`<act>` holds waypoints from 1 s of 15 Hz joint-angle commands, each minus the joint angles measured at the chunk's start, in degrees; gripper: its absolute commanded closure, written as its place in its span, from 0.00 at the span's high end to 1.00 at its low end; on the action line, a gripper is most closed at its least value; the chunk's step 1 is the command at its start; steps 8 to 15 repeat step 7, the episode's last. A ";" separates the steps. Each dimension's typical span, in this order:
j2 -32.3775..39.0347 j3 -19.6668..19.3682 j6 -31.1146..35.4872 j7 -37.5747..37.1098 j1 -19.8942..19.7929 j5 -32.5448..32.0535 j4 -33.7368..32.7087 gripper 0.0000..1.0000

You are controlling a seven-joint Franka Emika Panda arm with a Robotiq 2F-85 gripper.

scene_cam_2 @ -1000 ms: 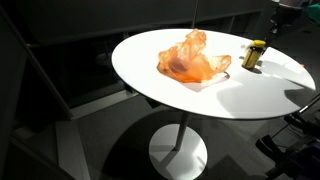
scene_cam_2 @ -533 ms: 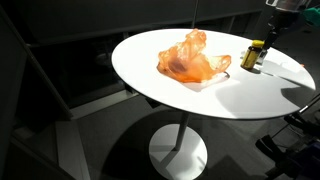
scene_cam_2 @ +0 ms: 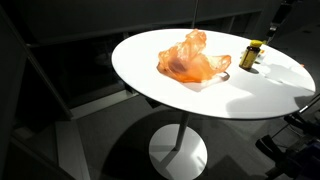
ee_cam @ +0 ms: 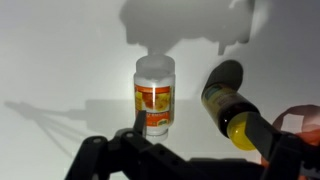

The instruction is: Remove the white bottle from the plastic bag

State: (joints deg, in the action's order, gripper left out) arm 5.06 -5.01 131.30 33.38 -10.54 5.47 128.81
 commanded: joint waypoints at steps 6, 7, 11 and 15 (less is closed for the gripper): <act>-4.46 -0.91 -10.18 -2.86 1.50 0.65 -2.88 1.00; -4.72 -0.93 -10.83 -2.94 1.58 0.65 -3.07 1.00; -4.72 -0.93 -10.83 -2.94 1.58 0.65 -3.07 1.00; -4.72 -0.93 -10.83 -2.94 1.58 0.65 -3.07 1.00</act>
